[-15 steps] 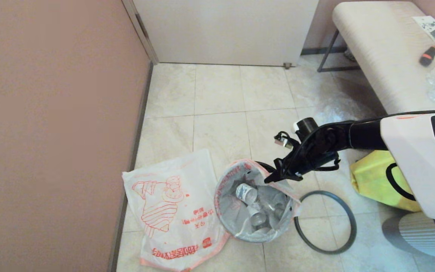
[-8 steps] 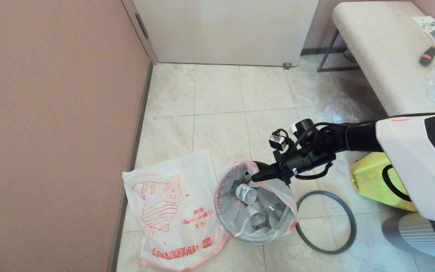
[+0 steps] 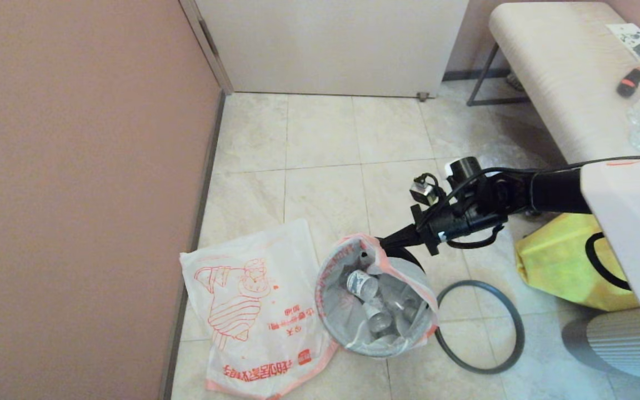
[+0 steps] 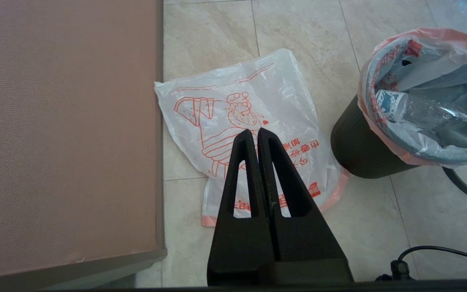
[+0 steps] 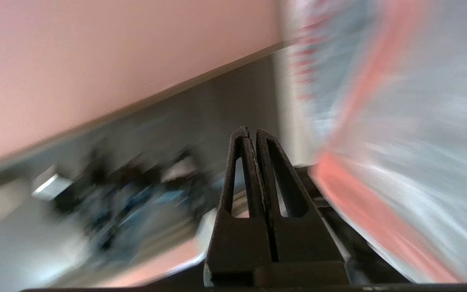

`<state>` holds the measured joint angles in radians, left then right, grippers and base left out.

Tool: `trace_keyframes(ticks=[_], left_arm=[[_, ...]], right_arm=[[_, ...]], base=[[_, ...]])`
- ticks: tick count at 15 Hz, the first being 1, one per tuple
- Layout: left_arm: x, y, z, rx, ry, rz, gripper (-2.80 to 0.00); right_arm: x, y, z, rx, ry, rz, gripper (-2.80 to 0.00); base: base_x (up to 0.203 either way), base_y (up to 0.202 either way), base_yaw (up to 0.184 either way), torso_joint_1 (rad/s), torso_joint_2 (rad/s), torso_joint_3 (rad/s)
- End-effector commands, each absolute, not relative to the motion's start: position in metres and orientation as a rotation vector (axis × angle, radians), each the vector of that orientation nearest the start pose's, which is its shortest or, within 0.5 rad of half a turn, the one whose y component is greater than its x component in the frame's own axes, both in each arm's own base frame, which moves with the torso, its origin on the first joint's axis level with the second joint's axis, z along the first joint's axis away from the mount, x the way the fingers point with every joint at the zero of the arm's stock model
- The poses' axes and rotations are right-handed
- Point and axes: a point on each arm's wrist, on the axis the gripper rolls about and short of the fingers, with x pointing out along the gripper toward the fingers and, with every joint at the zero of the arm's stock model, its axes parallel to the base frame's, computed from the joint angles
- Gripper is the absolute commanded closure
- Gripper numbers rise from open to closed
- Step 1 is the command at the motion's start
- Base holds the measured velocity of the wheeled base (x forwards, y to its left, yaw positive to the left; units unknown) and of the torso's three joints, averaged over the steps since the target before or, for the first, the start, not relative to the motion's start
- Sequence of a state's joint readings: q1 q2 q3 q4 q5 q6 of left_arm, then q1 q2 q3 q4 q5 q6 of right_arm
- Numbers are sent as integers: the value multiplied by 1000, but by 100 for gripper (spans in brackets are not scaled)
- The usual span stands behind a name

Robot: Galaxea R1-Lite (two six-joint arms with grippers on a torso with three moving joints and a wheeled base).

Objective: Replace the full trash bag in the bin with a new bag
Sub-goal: Place the trash bag on the floor

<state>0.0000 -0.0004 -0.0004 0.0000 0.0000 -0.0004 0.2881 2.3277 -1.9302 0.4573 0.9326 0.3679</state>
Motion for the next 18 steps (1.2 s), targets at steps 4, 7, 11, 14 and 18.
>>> trace_keyframes(ticks=[4,7,11,14,18], left_arm=[[-23,0,75,0,0,0,0],[-23,0,76,-2,-1,0,0],[-23,0,75,-1,0,0,0],[-23,0,75,0,0,0,0],[-23,0,75,-2,0,0,0]], right_arm=[[389,144,184,304,963,612,0],[369,169,174,136,892,516,-280],[347,190,167,11,876,535,-280],[341,203,157,-50,813,530,-280],[357,218,129,-141,732,498,-280]], base=[[0,0,0,0,0,0],[0,0,0,0,0,0],[0,0,0,0,0,0],[0,0,0,0,0,0],[0,0,0,0,0,0]])
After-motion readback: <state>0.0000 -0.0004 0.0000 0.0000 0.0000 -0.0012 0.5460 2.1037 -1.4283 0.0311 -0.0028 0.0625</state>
